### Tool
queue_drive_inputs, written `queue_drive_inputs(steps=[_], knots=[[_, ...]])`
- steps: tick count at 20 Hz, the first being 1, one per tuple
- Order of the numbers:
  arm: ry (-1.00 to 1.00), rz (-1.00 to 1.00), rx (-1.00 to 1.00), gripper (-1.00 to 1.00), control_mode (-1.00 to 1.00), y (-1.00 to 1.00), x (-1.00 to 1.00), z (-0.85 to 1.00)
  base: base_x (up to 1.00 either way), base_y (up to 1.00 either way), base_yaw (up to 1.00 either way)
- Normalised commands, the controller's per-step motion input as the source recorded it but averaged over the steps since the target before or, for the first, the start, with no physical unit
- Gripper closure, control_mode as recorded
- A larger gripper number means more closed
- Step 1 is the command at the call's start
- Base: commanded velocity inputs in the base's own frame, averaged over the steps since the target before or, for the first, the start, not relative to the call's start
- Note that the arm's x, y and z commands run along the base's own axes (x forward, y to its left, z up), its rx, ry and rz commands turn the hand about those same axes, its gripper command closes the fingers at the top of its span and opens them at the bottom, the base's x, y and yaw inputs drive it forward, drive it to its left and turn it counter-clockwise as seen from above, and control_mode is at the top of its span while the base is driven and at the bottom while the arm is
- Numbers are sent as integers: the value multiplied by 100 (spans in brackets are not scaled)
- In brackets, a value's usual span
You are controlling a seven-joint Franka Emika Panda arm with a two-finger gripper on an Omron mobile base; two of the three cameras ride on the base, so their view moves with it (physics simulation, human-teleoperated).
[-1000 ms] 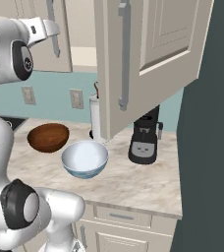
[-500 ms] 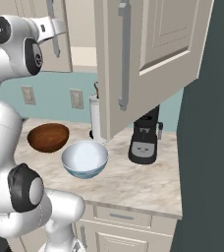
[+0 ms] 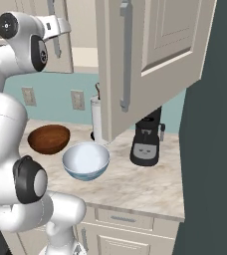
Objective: Open the cabinet. Pick the bowls from the counter and place them in the cabinet. Then close the cabinet.
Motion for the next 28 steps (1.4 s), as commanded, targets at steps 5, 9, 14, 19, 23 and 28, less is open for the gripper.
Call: queue_drive_inputs(steps=[5, 9, 14, 19, 23, 28], knots=[[4, 0, 0, -100, -100, 0, 32, -5, 0, 0, 0], [3, 0, 0, 100, -100, 0, 29, -12, 0, 0, 0], [0, 0, 0, 100, -100, 0, 21, -19, 0, 0, 0], [1, 0, 0, 100, -100, 0, 2, -11, 0, 0, 0], [2, 0, 0, 100, -100, 0, 0, -15, 0, 0, 0], [0, 0, 0, 100, -100, 22, -1, -21, 0, 0, 0]])
